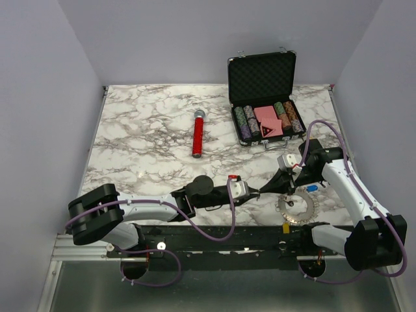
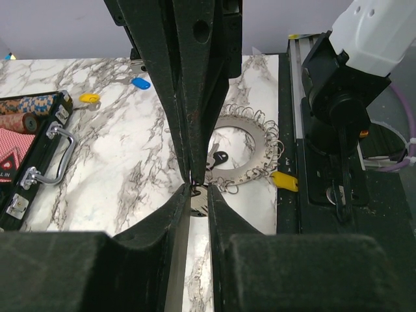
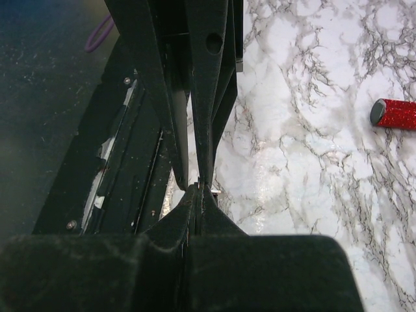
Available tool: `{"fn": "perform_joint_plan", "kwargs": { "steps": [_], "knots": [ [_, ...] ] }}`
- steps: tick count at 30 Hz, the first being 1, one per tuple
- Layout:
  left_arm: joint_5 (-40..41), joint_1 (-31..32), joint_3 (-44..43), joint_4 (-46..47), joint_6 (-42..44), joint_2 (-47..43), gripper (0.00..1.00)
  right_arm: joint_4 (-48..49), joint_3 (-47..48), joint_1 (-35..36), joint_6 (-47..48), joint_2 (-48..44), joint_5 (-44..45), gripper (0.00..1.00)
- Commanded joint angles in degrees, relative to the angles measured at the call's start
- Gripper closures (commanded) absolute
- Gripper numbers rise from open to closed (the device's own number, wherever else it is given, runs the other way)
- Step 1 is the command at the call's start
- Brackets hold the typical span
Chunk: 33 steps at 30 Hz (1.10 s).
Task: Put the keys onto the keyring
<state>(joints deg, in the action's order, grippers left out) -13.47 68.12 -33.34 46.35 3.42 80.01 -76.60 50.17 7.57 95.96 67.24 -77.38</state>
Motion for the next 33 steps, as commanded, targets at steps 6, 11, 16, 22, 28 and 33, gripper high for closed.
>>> {"fn": "perform_joint_plan", "kwargs": {
  "steps": [6, 11, 16, 22, 28, 33],
  "knots": [
    [0.5, 0.3, -1.5, 1.7, -0.4, 1.0, 0.84, -3.8, -0.3, 0.7, 0.0, 0.3, -2.2, 1.0],
    [1.1, 0.3, -1.6, 1.4, -0.4, 1.3, 0.87, -3.7, -0.2, 0.8, -0.2, 0.3, -2.2, 1.0],
    [2.2, 0.3, -1.9, 1.6, -1.1, 1.6, 0.87, -3.7, -0.3, 1.0, -0.3, 0.3, -2.1, 1.0],
    [3.8, 0.3, -0.9, 3.2, -3.0, 1.3, 1.0, -2.9, -0.3, 1.0, -2.0, 0.1, -2.6, 1.0],
    [8.2, 0.3, 8.2, 19.1, -9.7, -0.8, 1.0, 3.5, 1.9, 1.0, -16.7, -0.7, -5.2, 0.7],
    [10.8, 0.3, 16.6, 37.1, -16.1, -0.9, 1.0, 1.5, 6.6, 1.0, -20.3, 1.1, -5.0, 0.58]
  ]
}}
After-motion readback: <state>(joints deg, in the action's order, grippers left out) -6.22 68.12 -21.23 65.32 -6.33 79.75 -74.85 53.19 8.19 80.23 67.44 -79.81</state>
